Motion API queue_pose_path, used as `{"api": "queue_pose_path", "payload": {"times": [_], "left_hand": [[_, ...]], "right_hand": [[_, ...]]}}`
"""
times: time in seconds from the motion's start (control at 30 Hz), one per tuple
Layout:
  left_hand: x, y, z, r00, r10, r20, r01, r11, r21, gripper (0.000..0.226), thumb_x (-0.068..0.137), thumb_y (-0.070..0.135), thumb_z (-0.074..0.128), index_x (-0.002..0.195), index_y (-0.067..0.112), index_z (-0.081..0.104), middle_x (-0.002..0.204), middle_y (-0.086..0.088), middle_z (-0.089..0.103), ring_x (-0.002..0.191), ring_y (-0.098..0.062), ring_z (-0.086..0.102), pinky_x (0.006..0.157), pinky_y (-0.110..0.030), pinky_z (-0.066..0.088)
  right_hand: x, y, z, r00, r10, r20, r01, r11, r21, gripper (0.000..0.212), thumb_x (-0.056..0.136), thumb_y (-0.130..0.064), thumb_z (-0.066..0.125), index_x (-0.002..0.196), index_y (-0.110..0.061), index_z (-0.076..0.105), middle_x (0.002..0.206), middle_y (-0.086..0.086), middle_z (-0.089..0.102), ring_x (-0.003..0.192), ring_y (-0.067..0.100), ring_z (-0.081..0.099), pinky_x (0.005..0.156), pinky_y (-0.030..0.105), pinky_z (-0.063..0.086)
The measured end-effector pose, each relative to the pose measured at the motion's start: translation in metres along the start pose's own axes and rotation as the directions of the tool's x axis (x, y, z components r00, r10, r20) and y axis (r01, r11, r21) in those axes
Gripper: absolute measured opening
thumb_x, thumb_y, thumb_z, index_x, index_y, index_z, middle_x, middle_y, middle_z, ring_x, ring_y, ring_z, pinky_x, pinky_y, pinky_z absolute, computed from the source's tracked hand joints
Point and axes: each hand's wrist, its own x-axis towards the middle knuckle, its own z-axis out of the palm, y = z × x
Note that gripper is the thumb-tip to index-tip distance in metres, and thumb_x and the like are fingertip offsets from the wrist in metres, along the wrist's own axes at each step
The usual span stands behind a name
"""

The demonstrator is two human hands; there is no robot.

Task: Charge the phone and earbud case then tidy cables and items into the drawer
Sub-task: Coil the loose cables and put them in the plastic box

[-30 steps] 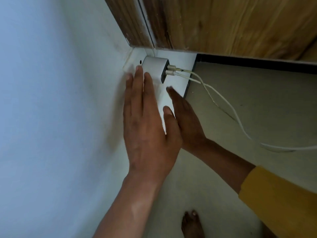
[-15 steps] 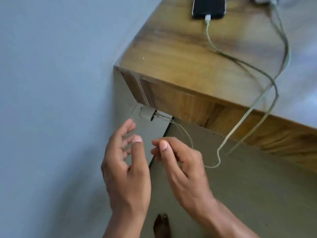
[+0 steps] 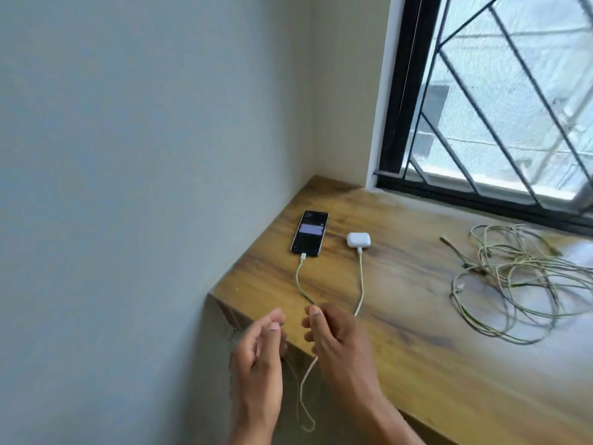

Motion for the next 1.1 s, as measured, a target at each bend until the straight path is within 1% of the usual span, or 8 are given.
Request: {"api": "queue_pose_path", "payload": {"times": [0.13, 0.3, 0.4, 0.57, 0.67, 0.8, 0.97, 1.1], "left_hand": [[0.023, 0.022, 0.025, 1.000, 0.001, 0.009, -0.001, 1.000, 0.008, 0.030, 0.111, 0.018, 0.047, 0.110, 0.028, 0.075, 0.111, 0.003, 0.079, 0.104, -0.019, 0.074, 0.094, -0.043, 0.061], [0.060, 0.044, 0.046, 1.000, 0.009, 0.027, -0.010, 0.999, 0.052, 0.027, 0.110, 0.020, 0.047, 0.104, 0.031, 0.071, 0.110, 0.001, 0.077, 0.103, -0.018, 0.073, 0.089, -0.039, 0.061], [0.086, 0.055, 0.058, 0.999, -0.016, 0.049, 0.011, 0.995, 0.099, 0.023, 0.109, 0.024, 0.050, 0.099, 0.031, 0.069, 0.106, 0.000, 0.075, 0.102, -0.018, 0.072, 0.092, -0.040, 0.062], [0.152, 0.057, 0.077, 0.990, -0.088, 0.106, 0.064, 0.976, 0.209, 0.031, 0.104, 0.025, 0.056, 0.130, 0.016, 0.071, 0.122, -0.007, 0.076, 0.114, -0.024, 0.071, 0.104, -0.047, 0.058], [0.197, 0.054, 0.087, 0.974, -0.166, 0.156, 0.112, 0.945, 0.309, 0.022, 0.099, 0.023, 0.055, 0.113, 0.027, 0.072, 0.119, -0.013, 0.076, 0.115, -0.033, 0.071, 0.101, -0.045, 0.059], [0.256, 0.041, 0.100, 0.958, -0.233, 0.165, 0.138, 0.884, 0.446, 0.022, 0.095, 0.022, 0.053, 0.099, 0.025, 0.075, 0.092, -0.007, 0.075, 0.086, -0.028, 0.069, 0.080, -0.034, 0.053], [0.306, 0.028, 0.116, 0.944, -0.260, 0.203, 0.131, 0.861, 0.492, 0.033, 0.096, 0.029, 0.050, 0.111, 0.015, 0.077, 0.107, -0.012, 0.077, 0.105, -0.033, 0.071, 0.101, -0.050, 0.057], [0.319, 0.025, 0.126, 0.933, -0.270, 0.237, 0.145, 0.886, 0.440, 0.030, 0.099, 0.025, 0.052, 0.070, 0.028, 0.058, 0.085, 0.000, 0.071, 0.089, -0.023, 0.068, 0.087, -0.044, 0.058]], "right_hand": [[0.038, -0.015, -0.014, 1.000, 0.003, -0.031, -0.006, 0.997, -0.077, 0.051, 0.102, -0.052, 0.045, 0.082, -0.010, 0.064, 0.078, 0.014, 0.068, 0.079, 0.036, 0.065, 0.069, 0.057, 0.053], [0.094, -0.014, -0.019, 0.999, 0.025, -0.037, -0.030, 0.988, -0.154, 0.049, 0.095, -0.047, 0.044, 0.081, -0.004, 0.063, 0.081, 0.018, 0.069, 0.077, 0.041, 0.066, 0.071, 0.058, 0.056], [0.129, -0.014, -0.023, 0.998, 0.054, -0.033, -0.058, 0.986, -0.154, 0.045, 0.092, -0.041, 0.048, 0.080, 0.000, 0.062, 0.073, 0.017, 0.067, 0.065, 0.025, 0.056, 0.071, 0.059, 0.057], [0.181, -0.023, -0.021, 0.983, 0.173, -0.052, -0.178, 0.977, -0.117, 0.026, 0.089, -0.024, 0.051, 0.068, -0.011, 0.060, 0.062, -0.003, 0.057, 0.065, 0.020, 0.052, 0.068, 0.047, 0.054], [0.212, -0.021, -0.015, 0.961, 0.269, -0.056, -0.273, 0.959, -0.077, 0.025, 0.091, -0.016, 0.051, 0.071, -0.024, 0.064, 0.068, -0.005, 0.061, 0.069, 0.019, 0.056, 0.071, 0.040, 0.053], [0.252, 0.003, 0.005, 0.911, 0.409, -0.058, -0.413, 0.908, -0.069, 0.021, 0.080, -0.021, 0.042, 0.079, -0.018, 0.063, 0.073, 0.001, 0.060, 0.076, 0.026, 0.059, 0.068, 0.043, 0.052], [0.282, 0.021, 0.023, 0.876, 0.454, -0.166, -0.467, 0.883, -0.052, 0.022, 0.099, -0.015, 0.043, 0.087, -0.010, 0.061, 0.075, -0.001, 0.057, 0.070, 0.016, 0.052, 0.058, 0.028, 0.035], [0.297, 0.028, 0.033, 0.840, 0.493, -0.226, -0.502, 0.865, 0.021, 0.024, 0.096, -0.011, 0.043, 0.073, -0.013, 0.050, 0.069, -0.001, 0.051, 0.070, 0.020, 0.046, 0.064, 0.034, 0.036]]}}
